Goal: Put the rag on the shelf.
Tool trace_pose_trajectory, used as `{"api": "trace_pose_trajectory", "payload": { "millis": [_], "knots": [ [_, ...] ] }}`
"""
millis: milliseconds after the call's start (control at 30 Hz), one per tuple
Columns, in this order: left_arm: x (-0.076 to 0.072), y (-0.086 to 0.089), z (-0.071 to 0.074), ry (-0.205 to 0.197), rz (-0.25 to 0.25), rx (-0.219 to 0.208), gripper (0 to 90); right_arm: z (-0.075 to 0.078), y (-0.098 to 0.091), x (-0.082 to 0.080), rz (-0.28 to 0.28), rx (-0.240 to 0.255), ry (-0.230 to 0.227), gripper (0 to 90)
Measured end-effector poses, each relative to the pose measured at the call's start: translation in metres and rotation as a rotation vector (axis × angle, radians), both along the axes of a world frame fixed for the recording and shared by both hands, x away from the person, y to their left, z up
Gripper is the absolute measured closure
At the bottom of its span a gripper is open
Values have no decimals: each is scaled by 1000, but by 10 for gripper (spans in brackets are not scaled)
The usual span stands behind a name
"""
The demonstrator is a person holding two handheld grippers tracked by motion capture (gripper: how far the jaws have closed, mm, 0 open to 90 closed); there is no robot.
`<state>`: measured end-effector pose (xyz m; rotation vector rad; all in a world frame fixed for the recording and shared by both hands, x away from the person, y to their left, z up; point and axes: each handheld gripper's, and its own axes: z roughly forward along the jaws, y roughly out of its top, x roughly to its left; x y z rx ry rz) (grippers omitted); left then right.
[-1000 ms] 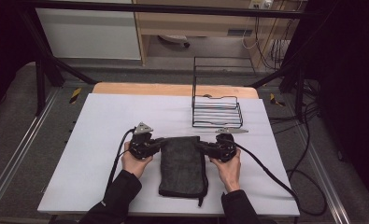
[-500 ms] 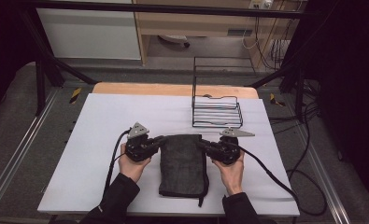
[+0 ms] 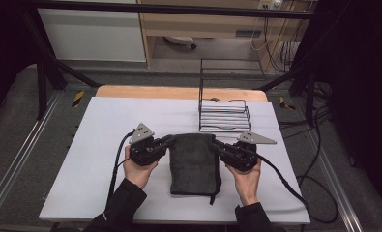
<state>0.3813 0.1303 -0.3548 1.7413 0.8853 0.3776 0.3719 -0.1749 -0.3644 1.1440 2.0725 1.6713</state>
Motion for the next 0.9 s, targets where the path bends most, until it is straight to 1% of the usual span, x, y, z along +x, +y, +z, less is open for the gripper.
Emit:
{"api": "trace_pose_trajectory", "payload": {
  "millis": [100,133,167,233,267,300,333,633,700,900],
  "knots": [
    [-1,-2,6,-17,-1,-14,802,8,-2,-3,-3,1,-26,764],
    [-1,-3,8,-24,-1,-19,802,13,-3,-4,-8,6,-40,764],
    [-1,-3,11,-29,-4,-22,802,13,-3,-4,-8,6,-40,764],
    [0,-5,15,-38,-7,-36,802,17,-6,-5,-13,11,-54,764],
    [0,-6,18,-45,-7,-41,803,19,-7,-6,-17,10,-64,764],
    [0,-7,20,-53,-9,-43,803,24,-9,-7,-27,9,-83,765],
    [0,-9,23,-62,-9,-44,803,24,-9,-7,-27,9,-83,765],
    [4,-22,47,-131,-18,-73,803,45,-19,-10,-71,20,-157,767],
    [5,-24,52,-141,-20,-79,803,50,-20,-10,-82,17,-172,768],
    [9,-29,63,-161,-26,-116,804,64,-25,-9,-113,18,-220,770]
  ]
}}
